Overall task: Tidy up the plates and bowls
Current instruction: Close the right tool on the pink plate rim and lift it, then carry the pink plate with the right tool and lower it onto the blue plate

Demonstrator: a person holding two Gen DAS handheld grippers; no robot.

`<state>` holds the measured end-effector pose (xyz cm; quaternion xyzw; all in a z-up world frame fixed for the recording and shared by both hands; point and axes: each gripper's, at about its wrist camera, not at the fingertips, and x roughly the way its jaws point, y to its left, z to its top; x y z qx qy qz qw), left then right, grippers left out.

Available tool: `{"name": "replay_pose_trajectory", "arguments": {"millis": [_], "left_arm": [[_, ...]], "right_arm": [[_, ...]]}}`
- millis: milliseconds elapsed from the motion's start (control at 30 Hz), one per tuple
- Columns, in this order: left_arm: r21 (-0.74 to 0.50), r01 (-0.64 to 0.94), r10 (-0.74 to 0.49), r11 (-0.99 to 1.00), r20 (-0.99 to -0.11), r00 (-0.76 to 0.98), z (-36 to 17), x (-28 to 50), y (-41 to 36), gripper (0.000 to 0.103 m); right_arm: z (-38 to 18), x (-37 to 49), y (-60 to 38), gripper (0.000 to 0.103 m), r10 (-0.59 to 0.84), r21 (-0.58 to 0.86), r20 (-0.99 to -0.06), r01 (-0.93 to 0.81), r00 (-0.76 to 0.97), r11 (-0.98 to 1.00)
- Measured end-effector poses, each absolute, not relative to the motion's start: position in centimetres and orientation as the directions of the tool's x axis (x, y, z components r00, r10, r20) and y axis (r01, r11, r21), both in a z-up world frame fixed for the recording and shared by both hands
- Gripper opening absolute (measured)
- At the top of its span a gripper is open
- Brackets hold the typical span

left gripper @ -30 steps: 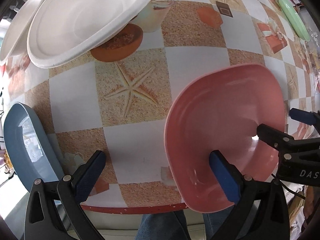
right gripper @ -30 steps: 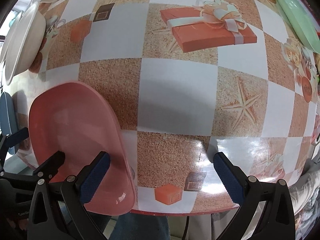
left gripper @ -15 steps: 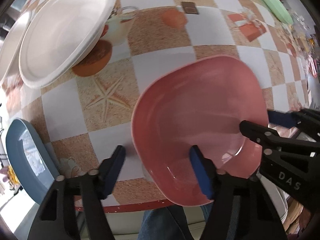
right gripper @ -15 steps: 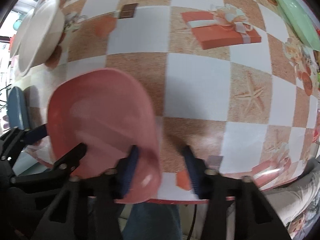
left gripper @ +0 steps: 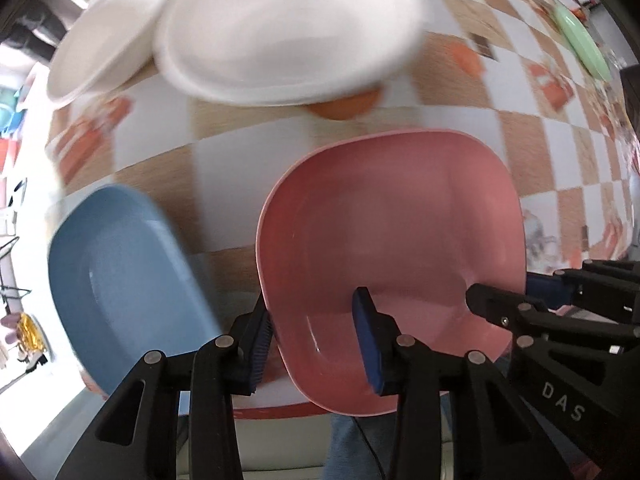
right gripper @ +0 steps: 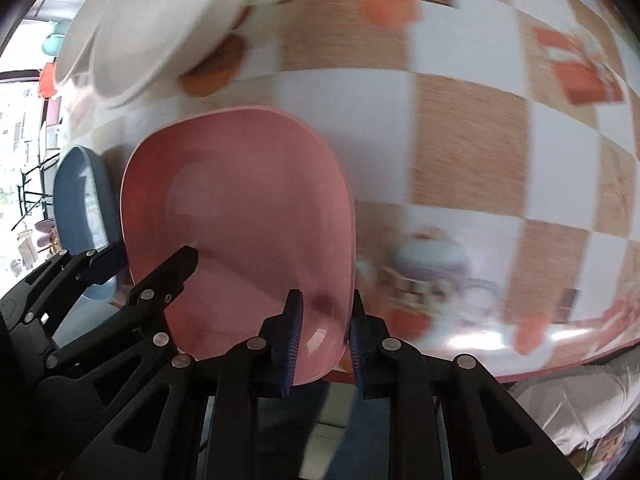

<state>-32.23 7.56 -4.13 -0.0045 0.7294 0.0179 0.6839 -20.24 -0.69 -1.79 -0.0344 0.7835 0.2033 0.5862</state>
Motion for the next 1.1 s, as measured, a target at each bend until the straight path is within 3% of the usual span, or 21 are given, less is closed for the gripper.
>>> {"name": "replay_pose_trajectory", "arguments": {"millis": [367,600,1100], "left_arm": [[0.024,-0.103,0.024,0.994,-1.000,-0.002,-4.1,-30.6,11.0,0.042],[0.024,-0.093,0.025,0.995,-1.000,0.001,-3.5,-29.9,10.8,0.042],[0.025,-0.101,0.035,0.995,-0.995,0.092,3.5,-32.0,9.7,0.042]], "right_arm": [[-0.5,-15.5,3.6,0.025,0.193,0.266,-0.947,-0.286,-0.258,0.921],[-0.2,-16.8,4.5,0.025,0.170,0.252,-0.945,-0.289,-0.280,0.924],[4.1,-20.4,6.9,0.025,0.171,0.267,-0.940,-0.324,-0.295,0.908]]}}
